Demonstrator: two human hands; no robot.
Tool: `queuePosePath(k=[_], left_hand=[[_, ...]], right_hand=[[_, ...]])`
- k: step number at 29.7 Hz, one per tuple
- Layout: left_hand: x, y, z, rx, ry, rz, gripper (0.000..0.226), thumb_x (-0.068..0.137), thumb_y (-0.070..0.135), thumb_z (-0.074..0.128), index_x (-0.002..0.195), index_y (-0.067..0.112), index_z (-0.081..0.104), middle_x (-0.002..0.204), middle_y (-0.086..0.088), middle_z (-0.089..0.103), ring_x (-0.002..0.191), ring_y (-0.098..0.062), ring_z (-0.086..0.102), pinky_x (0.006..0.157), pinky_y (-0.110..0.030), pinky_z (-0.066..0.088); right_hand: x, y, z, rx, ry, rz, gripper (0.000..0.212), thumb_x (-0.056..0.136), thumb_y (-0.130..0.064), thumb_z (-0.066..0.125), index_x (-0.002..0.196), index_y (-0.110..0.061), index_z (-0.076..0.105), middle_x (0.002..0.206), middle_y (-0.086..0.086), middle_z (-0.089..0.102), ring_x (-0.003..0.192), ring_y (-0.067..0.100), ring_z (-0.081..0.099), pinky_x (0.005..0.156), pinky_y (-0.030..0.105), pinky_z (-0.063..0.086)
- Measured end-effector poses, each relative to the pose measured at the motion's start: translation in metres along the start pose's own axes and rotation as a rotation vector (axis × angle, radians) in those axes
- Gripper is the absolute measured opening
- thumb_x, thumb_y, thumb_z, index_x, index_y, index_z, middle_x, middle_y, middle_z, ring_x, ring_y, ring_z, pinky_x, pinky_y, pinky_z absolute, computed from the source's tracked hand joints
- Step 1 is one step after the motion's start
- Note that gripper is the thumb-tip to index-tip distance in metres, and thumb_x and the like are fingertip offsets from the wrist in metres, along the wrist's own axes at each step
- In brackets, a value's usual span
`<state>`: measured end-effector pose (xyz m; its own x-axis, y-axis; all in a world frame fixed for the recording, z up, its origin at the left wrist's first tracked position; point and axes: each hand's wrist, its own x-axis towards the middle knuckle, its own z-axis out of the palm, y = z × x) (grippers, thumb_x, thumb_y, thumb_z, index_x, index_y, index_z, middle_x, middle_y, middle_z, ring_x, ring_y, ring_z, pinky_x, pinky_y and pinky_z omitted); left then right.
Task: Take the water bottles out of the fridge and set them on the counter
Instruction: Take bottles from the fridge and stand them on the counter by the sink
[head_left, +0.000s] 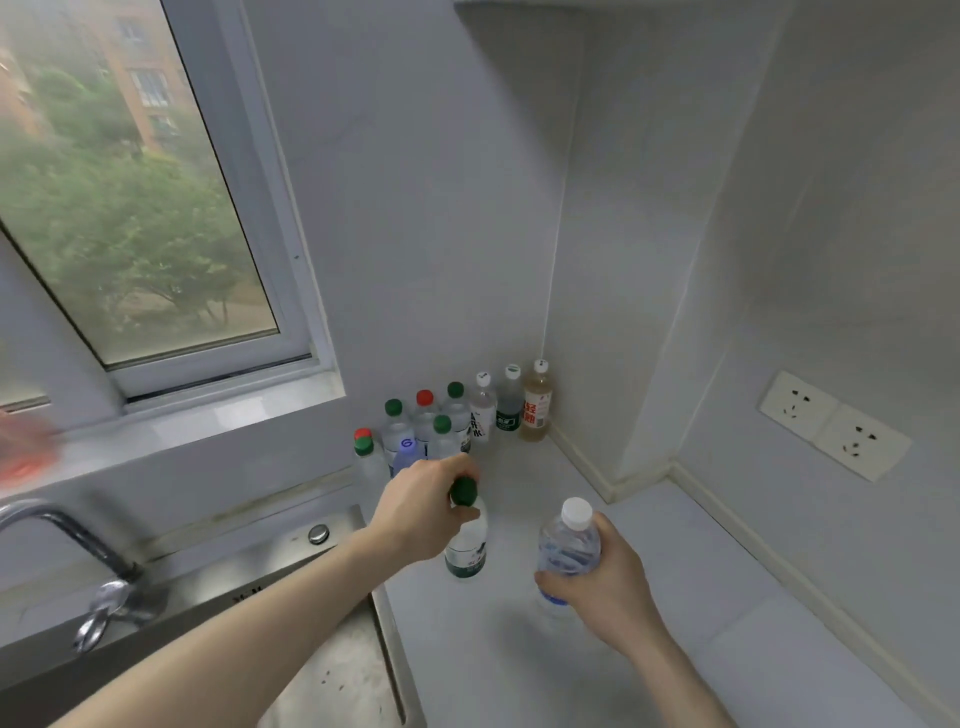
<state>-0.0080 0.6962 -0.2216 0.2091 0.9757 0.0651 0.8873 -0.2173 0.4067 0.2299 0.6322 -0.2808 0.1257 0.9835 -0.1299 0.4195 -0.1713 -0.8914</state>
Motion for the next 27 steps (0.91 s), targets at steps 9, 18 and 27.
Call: queuePosePath(k=[9,18,27], left_hand=[[0.095,-0.011,0.030,0.114,-0.019,0.022,0.026,0.089,0.034,0.074,0.107,0.026,0.057,0.099,0.006,0.068,0.092,-0.025,0.061,0.068,-0.033,0.042],[0.160,-0.018,0.049,0.225,-0.094,0.044,0.024,0.092,0.032,0.073,0.109,0.024,0.057,0.099,0.000,0.070,0.089,-0.029,0.063,0.068,-0.032,0.038],[0.208,-0.043,0.065,0.238,-0.109,0.012,0.025,0.094,0.026,0.069,0.118,0.028,0.059,0.099,0.002,0.071,0.097,-0.027,0.064,0.093,-0.036,0.039]], right_hand=[[0.090,0.011,0.005,-0.075,-0.035,0.052,0.059,0.063,-0.017,0.092,0.107,-0.038,0.058,0.100,-0.015,0.071,0.088,0.000,0.068,0.067,0.013,0.049],[0.138,0.010,0.012,-0.135,-0.033,0.094,0.052,0.067,-0.018,0.087,0.106,-0.039,0.060,0.097,-0.016,0.072,0.090,0.006,0.068,0.068,0.018,0.049],[0.191,0.009,0.025,-0.142,0.009,0.094,0.040,0.069,-0.010,0.081,0.092,-0.036,0.060,0.086,-0.014,0.071,0.082,0.009,0.068,0.072,0.020,0.052]])
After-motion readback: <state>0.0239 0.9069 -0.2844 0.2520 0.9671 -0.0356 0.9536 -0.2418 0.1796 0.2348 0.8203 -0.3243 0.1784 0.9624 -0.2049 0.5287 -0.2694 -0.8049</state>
